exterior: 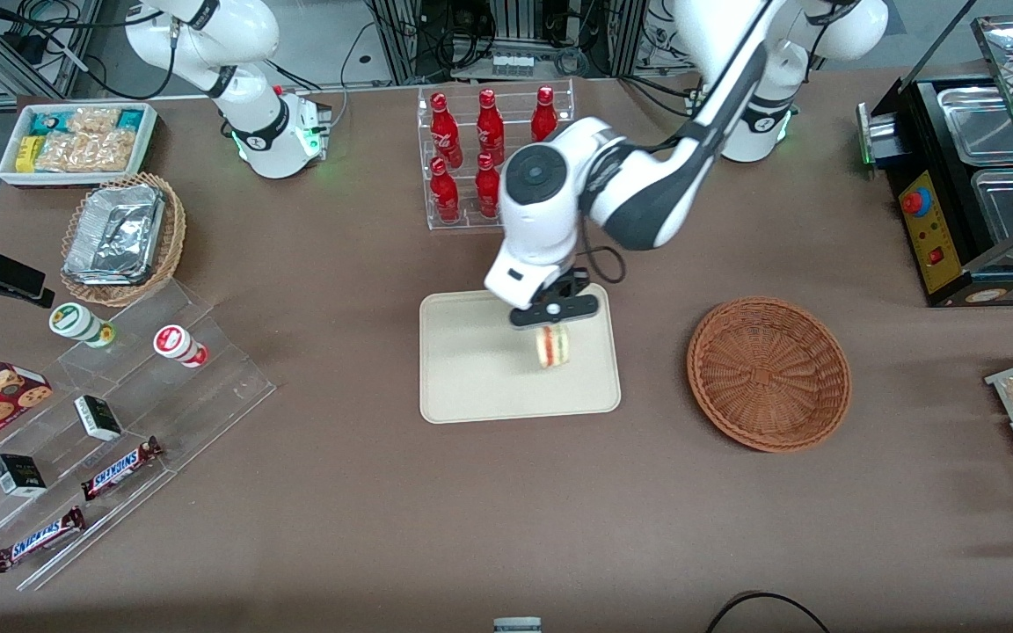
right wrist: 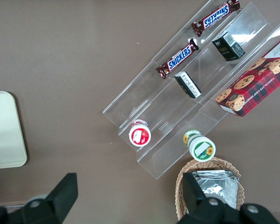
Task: Place sandwich from basket to tray
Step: 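Lift the sandwich and carry it over the cream tray, then lower the sandwich onto the tray and open the left gripper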
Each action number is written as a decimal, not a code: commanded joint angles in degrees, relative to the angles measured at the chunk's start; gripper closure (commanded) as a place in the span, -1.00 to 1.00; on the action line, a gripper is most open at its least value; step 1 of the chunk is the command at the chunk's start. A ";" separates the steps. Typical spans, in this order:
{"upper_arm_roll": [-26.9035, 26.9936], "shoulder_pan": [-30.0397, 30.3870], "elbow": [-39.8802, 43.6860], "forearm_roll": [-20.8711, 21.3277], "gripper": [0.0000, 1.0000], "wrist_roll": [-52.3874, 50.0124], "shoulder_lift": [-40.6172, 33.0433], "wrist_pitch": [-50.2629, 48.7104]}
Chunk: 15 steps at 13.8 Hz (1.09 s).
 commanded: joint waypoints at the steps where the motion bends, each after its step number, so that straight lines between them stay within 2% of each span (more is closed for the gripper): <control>1: 0.79 -1.96 5.86 0.56 1.00 -0.24 6.84 2.97; 4: 0.88 -3.19 5.94 1.35 1.00 -0.67 11.67 9.76; 9: 1.14 -4.43 5.77 1.88 1.00 -0.24 14.06 10.03; 10: 1.14 -4.43 5.68 1.97 0.44 -0.15 14.24 10.03; 11: 1.23 -4.52 5.68 2.49 -0.57 0.03 14.58 9.94; 12: 1.14 -4.69 5.68 4.15 -1.00 -0.23 14.68 9.94; 15: 1.14 -4.60 5.86 4.87 -1.00 -0.68 13.19 9.24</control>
